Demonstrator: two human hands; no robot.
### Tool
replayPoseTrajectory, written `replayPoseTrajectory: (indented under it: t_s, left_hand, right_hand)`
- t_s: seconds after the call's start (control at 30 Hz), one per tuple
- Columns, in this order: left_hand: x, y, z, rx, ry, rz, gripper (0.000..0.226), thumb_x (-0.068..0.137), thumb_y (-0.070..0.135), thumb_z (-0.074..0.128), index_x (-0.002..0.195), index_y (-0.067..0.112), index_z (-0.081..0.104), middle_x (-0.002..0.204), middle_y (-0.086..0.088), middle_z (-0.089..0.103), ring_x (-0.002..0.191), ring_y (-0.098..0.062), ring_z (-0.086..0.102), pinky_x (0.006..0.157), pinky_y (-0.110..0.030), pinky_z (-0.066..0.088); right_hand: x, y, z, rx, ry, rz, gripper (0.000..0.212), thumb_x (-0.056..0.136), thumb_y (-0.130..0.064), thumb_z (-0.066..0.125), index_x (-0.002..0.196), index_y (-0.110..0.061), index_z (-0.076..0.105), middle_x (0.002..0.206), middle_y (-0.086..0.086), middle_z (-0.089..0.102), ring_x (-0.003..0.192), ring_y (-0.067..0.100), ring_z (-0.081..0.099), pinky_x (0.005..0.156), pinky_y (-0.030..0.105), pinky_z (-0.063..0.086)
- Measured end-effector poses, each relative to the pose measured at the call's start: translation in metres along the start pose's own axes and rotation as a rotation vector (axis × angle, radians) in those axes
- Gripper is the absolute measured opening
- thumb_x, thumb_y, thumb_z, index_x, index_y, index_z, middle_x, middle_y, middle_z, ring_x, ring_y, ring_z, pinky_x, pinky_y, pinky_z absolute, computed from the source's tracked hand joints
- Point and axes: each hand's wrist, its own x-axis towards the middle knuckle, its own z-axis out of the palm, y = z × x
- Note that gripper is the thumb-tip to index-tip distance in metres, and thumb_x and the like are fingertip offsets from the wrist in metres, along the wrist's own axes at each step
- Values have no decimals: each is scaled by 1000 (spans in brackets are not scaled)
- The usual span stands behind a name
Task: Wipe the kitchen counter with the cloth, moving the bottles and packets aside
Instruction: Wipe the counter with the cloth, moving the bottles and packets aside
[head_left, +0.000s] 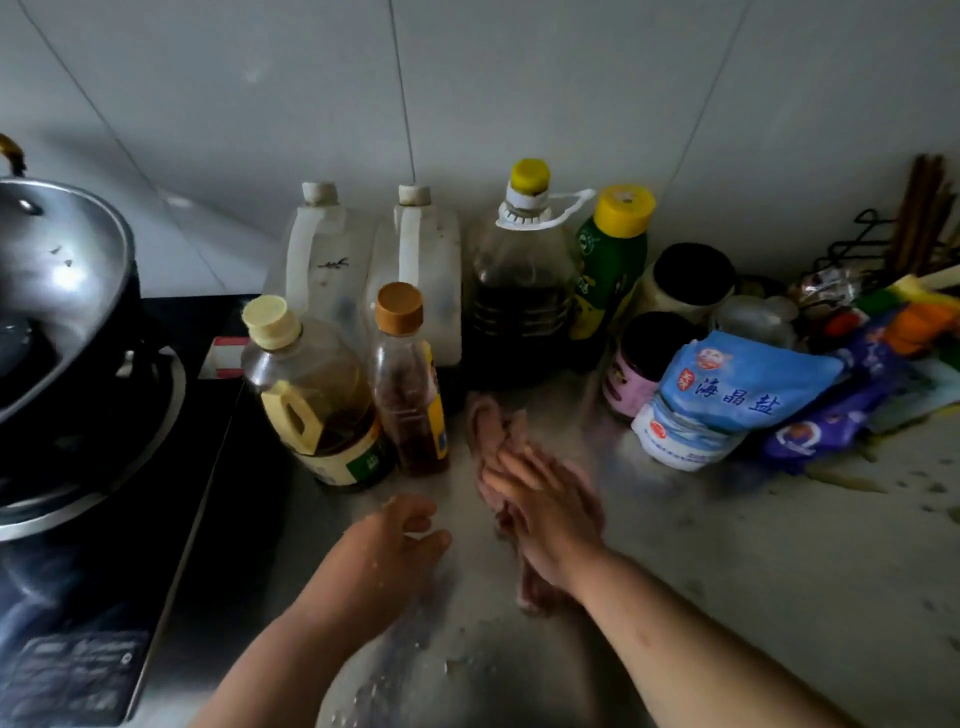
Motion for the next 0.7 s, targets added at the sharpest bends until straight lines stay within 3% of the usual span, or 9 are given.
replayPoseTrajectory:
  t_s: [0.1,0.3,0.4,0.5,0.63,0.7]
  left_hand:
    - [3,30,16,10,-16,30,44,89,41,56,131,32,47,126,9,57,101,-4,56,89,-19,44]
    - [9,86,56,-36,-9,124,46,90,36,57,133,29,44,123,7,58,92,-3,54,81,-17,43]
    - [10,117,72,-47,26,137,48,89,35,59,134,28,42,115,7,59,92,-8,59,80,-21,49]
    - [17,143,88,-77,118,161,55,85,36,63,135,27,42,111,7,57,92,-10,61,81,-22,48]
    - [28,176,111,-166,218,218,74,79,36,69,143,29,32,128,3,48,88,-2,58,80,-33,55]
    - [34,193,116,-204,272,240,86,77,35,72,147,28,23,135,0,41,93,0,55,87,-35,53]
  right_hand:
    - [-35,20,4,83,2,-51,48,85,-30,36,130,-38,51,150,-11,39,143,13,24,114,25,4]
    - [-93,89,-25,72,66,-14,51,88,-32,32,136,-37,50,152,-18,28,143,2,14,117,23,2]
    - [-116,128,-44,59,149,19,46,89,-27,37,131,-34,56,149,-16,34,141,3,21,116,19,4]
    - [-134,167,-57,55,152,72,46,90,-25,37,132,-33,53,150,-14,36,142,8,25,116,27,13]
    - [-148,198,-75,7,183,135,48,85,-22,40,129,-29,56,143,-10,46,137,8,31,115,22,11]
    - [-151,204,-80,-19,180,168,47,84,-24,41,127,-29,58,140,-10,50,134,8,33,114,21,10]
